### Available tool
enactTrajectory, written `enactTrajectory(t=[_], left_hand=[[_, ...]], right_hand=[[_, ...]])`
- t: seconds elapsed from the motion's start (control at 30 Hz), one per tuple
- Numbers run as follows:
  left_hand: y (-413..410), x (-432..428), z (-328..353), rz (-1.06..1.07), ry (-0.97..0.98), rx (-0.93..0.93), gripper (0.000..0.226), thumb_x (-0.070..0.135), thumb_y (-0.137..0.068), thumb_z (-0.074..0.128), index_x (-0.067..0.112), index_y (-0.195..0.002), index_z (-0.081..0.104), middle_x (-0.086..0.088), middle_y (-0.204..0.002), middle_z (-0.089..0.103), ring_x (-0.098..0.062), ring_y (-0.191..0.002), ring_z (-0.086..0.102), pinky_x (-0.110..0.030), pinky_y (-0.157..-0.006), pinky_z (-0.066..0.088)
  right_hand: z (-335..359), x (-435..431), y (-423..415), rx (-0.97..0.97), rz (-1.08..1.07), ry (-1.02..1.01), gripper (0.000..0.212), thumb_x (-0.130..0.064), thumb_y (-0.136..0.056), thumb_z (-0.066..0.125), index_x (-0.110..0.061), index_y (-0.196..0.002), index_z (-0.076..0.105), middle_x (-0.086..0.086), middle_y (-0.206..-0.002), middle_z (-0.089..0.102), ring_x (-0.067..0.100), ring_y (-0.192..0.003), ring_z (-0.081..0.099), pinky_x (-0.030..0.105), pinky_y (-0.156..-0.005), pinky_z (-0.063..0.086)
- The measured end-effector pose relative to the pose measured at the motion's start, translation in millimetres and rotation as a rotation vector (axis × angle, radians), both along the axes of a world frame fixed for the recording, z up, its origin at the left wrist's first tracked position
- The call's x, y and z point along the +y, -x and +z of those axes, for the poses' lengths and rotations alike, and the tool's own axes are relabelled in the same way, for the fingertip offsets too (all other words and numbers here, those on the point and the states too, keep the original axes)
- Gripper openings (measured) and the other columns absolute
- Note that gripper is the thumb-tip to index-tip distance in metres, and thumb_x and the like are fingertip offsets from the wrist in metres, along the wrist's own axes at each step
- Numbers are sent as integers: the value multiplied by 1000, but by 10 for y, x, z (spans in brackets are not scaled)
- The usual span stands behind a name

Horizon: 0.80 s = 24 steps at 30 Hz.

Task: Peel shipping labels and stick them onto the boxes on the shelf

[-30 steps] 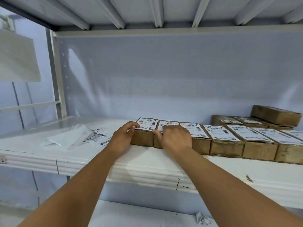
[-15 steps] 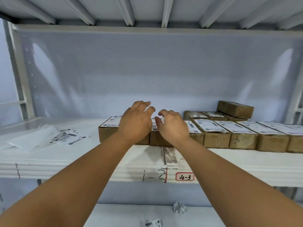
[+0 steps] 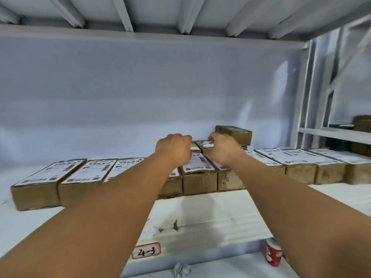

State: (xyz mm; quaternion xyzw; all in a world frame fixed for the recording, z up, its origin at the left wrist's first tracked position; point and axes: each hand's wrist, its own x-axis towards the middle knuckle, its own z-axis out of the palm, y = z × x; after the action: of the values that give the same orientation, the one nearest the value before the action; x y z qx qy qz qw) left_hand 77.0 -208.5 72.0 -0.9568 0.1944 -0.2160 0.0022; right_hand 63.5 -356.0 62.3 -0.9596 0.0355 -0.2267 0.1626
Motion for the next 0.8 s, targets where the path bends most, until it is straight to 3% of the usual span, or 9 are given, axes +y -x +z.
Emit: enactTrajectory(t=[0.17, 0.3, 0.47, 0.6, 0.7, 0.8], left_hand=[[-311, -382, 17, -35, 2, 46, 38, 15, -91, 42, 20, -128, 49, -7, -125, 54, -25, -112, 51, -31, -75, 40], [-438, -594, 5, -29, -35, 67, 39, 10, -88, 43, 22, -125, 50, -7, -120, 55, -25, -103, 54, -32, -72, 40], [-641, -710, -18, -31, -34, 34, 32, 20, -93, 42, 22, -123, 51, -5, -118, 56, -25, -102, 55, -31, -72, 41], [-708, -714, -18, -18, -35, 39, 27, 21, -93, 44, 22, -118, 54, -4, -114, 57, -23, -99, 54, -30, -70, 39], [-717, -695, -18, -9, -20, 40, 27, 20, -91, 44, 22, -116, 55, -3, -112, 58, -22, -95, 53, -30, -70, 38], [-700, -679, -36, -14, 32, 27, 27, 21, -91, 43, 21, -116, 55, -3, -113, 58, -23, -97, 54, -29, -70, 38]], right_hand=[[104, -477, -293, -21, -111, 41, 44, -16, -85, 52, -19, -129, 48, 15, -124, 50, 36, -117, 43, 41, -92, 46], [184, -679, -518, 67, -190, 75, 56, -28, -88, 57, -21, -139, 35, 14, -132, 38, 37, -126, 29, 45, -98, 40], [191, -917, -881, 136, -354, 3, 65, -38, -86, 61, -23, -140, 29, 22, -143, 23, 38, -131, 22, 44, -98, 35], [94, -1046, -1077, 177, -403, -116, 69, -50, -80, 65, -19, -134, 34, 27, -139, 30, 39, -128, 28, 46, -100, 32], [60, -1073, -1129, 94, -372, -246, 62, -40, -84, 66, -19, -131, 33, 25, -135, 28, 39, -122, 34, 44, -98, 36], [97, -1026, -1106, -19, -348, -361, 58, -27, -84, 66, -16, -131, 34, 21, -131, 24, 38, -112, 42, 36, -82, 40]])
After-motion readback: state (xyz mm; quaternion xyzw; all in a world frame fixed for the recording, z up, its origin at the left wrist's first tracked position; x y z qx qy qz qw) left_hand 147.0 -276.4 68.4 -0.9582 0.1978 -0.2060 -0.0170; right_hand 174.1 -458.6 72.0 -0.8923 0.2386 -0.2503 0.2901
